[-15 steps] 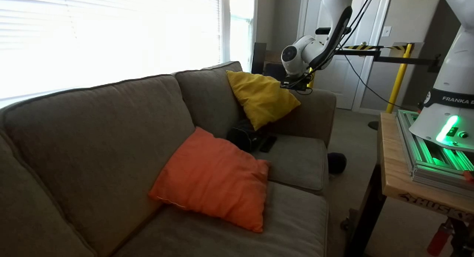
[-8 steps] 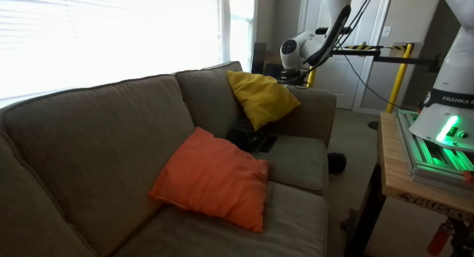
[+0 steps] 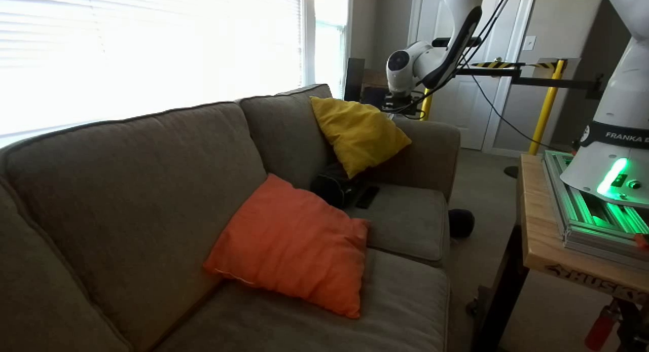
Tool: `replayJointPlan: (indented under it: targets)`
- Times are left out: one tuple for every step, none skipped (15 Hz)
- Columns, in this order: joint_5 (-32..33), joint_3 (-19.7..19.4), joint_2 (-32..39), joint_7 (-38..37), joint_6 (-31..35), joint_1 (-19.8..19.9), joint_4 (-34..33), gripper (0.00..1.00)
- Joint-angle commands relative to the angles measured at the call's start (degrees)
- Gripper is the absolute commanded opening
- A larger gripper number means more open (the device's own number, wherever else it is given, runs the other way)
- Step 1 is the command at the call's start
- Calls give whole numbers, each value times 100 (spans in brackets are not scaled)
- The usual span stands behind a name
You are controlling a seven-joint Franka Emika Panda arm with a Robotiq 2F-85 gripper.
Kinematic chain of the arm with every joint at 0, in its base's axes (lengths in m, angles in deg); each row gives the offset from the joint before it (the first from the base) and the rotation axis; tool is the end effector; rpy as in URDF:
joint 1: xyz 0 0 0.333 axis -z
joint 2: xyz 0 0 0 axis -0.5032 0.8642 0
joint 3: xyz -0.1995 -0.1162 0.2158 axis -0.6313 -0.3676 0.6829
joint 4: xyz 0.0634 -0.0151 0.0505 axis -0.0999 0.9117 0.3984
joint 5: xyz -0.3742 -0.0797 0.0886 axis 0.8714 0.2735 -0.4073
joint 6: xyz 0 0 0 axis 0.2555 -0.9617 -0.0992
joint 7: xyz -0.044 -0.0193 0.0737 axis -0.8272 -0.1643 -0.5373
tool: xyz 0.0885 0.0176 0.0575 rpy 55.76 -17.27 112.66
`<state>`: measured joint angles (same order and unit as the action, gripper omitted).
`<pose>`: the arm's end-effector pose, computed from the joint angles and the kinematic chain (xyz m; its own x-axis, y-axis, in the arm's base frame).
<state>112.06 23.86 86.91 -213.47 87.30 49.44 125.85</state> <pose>0.5696 -0.2927 0.1517 0.0641 -0.5730 0.8171 -0.9848 -0.1685 -0.0409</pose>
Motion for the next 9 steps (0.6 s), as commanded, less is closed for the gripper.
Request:
replayJointPlan:
  targets:
    - [64, -36, 108, 516, 781, 250, -355, 27]
    - [0, -35, 127, 727, 1024, 315, -411, 27]
    - [-64, -56, 154, 886, 1126, 334, -462, 27]
    - [-210, -44, 195, 1118, 1254, 395, -513, 27]
    - [-379, -45, 248, 1330, 1279, 438, -578, 27]
    - [-564, -57, 303, 1491, 1249, 470, -648, 27]
    - [-894, -64, 394, 1750, 1183, 542, -781, 27]
    - [-1202, -76, 459, 1979, 1126, 575, -876, 27]
    - [-1517, -97, 529, 2226, 1117, 614, -987, 27]
